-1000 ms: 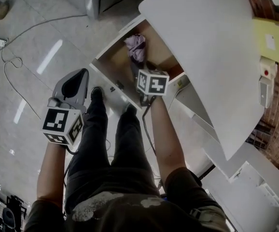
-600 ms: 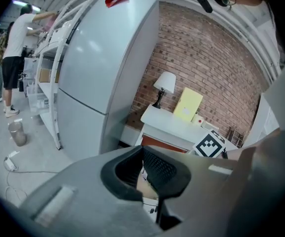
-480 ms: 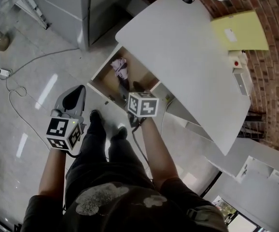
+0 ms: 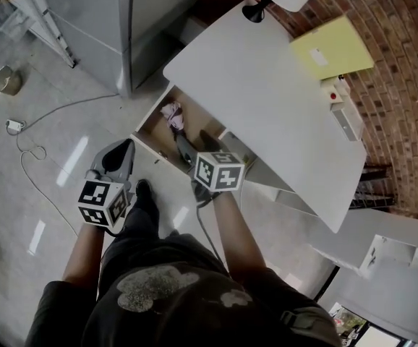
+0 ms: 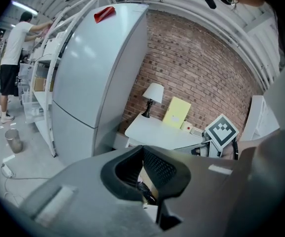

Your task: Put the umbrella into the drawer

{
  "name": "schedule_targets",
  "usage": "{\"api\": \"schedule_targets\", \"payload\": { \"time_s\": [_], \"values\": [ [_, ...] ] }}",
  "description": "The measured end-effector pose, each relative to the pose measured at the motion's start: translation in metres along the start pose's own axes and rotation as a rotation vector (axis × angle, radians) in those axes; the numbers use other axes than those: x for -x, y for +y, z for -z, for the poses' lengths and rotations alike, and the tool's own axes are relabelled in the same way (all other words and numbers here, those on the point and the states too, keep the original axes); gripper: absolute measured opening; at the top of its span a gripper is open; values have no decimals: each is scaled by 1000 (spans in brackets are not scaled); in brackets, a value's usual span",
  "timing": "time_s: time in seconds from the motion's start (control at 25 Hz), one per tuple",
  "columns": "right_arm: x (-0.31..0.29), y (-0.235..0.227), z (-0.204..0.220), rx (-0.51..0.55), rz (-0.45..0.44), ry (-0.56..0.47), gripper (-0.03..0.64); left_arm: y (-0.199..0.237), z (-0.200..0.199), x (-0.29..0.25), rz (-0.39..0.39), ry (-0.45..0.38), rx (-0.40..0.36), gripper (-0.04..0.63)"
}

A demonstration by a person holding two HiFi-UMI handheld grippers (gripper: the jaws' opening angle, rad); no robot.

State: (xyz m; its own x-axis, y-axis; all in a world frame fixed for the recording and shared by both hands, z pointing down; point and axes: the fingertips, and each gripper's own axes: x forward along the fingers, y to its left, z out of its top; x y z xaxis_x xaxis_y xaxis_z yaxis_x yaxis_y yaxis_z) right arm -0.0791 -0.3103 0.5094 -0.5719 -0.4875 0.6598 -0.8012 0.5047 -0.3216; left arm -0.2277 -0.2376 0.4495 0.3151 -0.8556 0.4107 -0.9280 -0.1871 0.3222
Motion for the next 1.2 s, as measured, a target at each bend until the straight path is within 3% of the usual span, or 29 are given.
{"api": "schedule_targets", "payload": {
  "time_s": [0.2, 0.52, 0.88, 1.2],
  "values": [
    [51, -14, -21, -21, 21, -122, 303, -33, -12, 1, 31, -23, -84, 11],
    [158, -70, -11, -93, 137, -262, 255, -126, -27, 6, 120, -62, -169, 11],
    [269, -109, 32, -129, 235, -358, 13, -222, -18, 24, 200, -92, -227, 11],
    [349, -125, 80, -128, 276, -372, 5, -293, 11, 53, 253, -90, -257, 11]
  ]
}}
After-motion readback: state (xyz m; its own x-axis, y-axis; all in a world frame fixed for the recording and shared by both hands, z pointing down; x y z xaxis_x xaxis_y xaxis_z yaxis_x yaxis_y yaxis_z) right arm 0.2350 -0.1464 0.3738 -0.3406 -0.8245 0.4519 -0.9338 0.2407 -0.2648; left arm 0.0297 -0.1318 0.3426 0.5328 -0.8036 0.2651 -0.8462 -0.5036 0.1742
